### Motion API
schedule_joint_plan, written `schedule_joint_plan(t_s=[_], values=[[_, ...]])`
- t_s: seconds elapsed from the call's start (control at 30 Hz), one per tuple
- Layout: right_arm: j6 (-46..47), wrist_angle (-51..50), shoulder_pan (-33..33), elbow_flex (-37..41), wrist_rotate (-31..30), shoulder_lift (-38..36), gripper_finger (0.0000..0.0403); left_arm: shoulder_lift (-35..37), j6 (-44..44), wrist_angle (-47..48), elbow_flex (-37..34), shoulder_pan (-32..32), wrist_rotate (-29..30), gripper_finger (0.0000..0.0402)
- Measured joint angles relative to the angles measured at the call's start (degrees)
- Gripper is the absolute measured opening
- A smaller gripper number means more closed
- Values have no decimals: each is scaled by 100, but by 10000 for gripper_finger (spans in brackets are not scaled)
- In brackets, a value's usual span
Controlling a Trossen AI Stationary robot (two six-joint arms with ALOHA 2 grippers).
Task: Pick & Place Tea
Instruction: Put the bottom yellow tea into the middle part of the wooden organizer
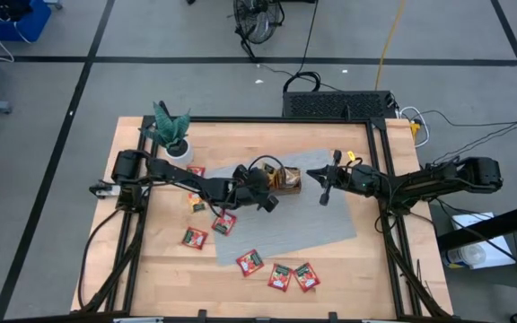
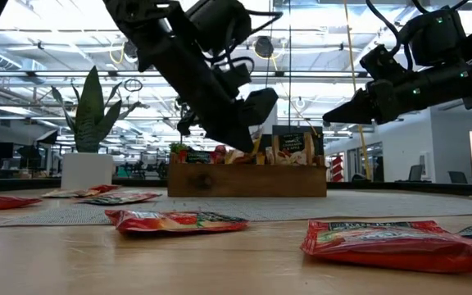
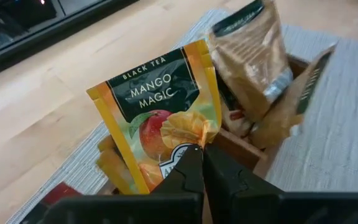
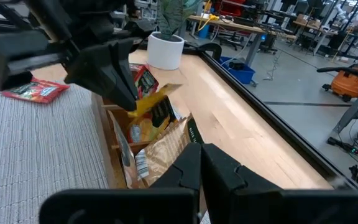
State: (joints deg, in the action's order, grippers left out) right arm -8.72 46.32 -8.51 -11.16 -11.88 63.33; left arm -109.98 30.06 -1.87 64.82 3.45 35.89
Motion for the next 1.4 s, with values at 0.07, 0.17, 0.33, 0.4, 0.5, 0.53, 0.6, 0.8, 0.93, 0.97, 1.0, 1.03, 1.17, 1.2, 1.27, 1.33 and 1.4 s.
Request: schedule_joint_plan(t_s=[0.07,0.17,0.33,0.4,0.5,0.53,0.6,0.8,0.93,0.97,1.0,1.03,1.17,1.2,1.27,1.33,1.4], values=[[8,-2,-1,0,0,0,0,-33,6,-14,0,-7,-1,5],[10,-32,-1,2,0,1,0,-34,-1,27,0,-5,-46,3],[12,-34,0,2,0,0,0,-34,-327,33,0,1,-512,31],[12,-42,0,2,0,0,0,-34,-433,31,0,1,-624,52],[12,-51,0,2,0,0,0,-34,-412,32,0,-1,-614,77],[12,-53,0,2,0,0,0,-34,-409,31,0,1,-594,84],[14,-70,0,2,0,0,0,-34,-404,29,0,-1,-584,96],[14,-114,0,2,2,0,0,-34,-166,27,0,-5,-196,126],[14,-131,0,2,0,0,0,-36,-108,-48,0,-5,-7,136],[14,-143,0,2,0,0,0,-36,-137,-95,0,-5,6,137],[14,-156,0,2,0,0,0,-36,-173,-152,2,-5,12,138],[14,-163,0,2,0,0,0,-36,-230,-191,4,-5,16,137],[14,-180,0,2,0,0,0,48,-643,-253,7,-3,16,136],[15,-196,0,2,1,1,0,120,-744,-188,7,7,-9,136],[16,-200,0,2,0,0,0,282,-1011,-80,13,4,-242,135],[16,-202,0,2,2,0,0,490,-1209,215,112,-68,-702,130],[16,-200,0,2,1,0,0,704,-1207,782,298,-197,-1173,109]])
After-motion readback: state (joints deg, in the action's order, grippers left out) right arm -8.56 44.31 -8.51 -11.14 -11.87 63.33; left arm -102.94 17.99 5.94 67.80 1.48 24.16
